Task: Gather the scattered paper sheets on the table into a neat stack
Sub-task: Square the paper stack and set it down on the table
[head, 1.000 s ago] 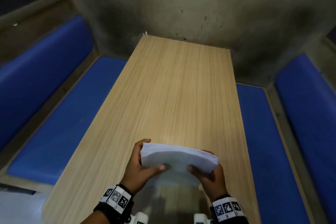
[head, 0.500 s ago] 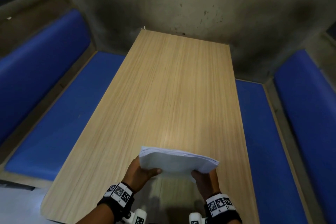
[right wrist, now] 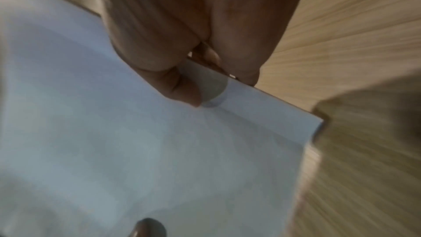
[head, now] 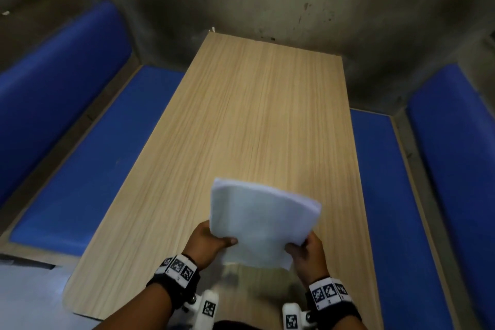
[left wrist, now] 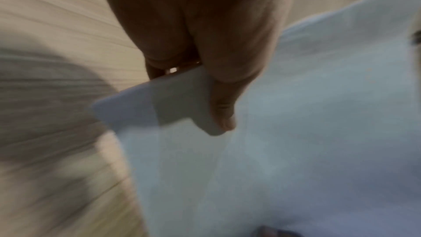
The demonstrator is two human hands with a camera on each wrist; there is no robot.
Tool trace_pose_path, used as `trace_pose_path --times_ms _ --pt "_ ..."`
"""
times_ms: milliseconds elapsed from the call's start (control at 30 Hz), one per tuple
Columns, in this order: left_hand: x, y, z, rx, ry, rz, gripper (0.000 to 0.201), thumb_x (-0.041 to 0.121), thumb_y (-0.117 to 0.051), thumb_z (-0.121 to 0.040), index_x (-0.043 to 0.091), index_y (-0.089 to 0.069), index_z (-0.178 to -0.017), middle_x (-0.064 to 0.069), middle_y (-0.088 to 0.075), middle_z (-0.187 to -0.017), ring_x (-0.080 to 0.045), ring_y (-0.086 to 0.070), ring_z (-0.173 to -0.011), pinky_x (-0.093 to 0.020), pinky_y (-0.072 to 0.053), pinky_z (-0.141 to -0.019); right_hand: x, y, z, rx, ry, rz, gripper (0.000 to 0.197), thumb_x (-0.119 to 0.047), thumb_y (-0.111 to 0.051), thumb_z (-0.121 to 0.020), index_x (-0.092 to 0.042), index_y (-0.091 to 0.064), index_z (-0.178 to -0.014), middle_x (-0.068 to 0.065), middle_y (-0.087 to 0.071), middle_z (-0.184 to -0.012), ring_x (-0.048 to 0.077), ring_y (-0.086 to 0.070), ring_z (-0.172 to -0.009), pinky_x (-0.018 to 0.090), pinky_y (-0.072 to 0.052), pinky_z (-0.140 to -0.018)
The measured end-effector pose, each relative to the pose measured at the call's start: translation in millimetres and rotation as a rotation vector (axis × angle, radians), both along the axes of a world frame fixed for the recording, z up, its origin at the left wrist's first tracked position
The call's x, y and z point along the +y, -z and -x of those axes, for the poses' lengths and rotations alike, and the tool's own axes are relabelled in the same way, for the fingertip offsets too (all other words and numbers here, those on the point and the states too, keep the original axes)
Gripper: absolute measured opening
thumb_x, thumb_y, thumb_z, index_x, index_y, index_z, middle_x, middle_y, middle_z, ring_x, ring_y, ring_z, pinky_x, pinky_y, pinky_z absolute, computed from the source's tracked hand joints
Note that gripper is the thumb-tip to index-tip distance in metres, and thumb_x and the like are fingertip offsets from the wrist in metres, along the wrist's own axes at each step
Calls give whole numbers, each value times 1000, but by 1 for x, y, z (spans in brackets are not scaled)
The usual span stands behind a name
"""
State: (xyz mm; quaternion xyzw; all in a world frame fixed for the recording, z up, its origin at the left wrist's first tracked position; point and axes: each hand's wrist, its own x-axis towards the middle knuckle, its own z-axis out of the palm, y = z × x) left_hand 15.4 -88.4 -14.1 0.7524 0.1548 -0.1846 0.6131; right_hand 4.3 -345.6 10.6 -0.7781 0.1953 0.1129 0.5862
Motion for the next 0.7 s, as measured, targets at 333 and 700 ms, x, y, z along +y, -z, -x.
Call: trace_pose_path --times_ms 333,700 --pt "-10 26 -24 287 41 -181 38 21 -85 -72 10 -72 -106 -3 -75 -97 -22 -69 -85 -27 -53 -74 -1 36 -12 219 95 40 44 8 -66 -77 -19 -59 -112 7 -72 -98 21 -69 -87 36 -57 -79" --pt "3 31 -17 240 240 -402 54 34 -82 -70 13 -59 -114 0 -67 -107 -22 -65 -100 -27 -49 -83 -8 47 -1 323 70 226 35 -16 -69 -85 -9 -59 -118 4 -64 -99 22 -58 -90 25 -43 -89"
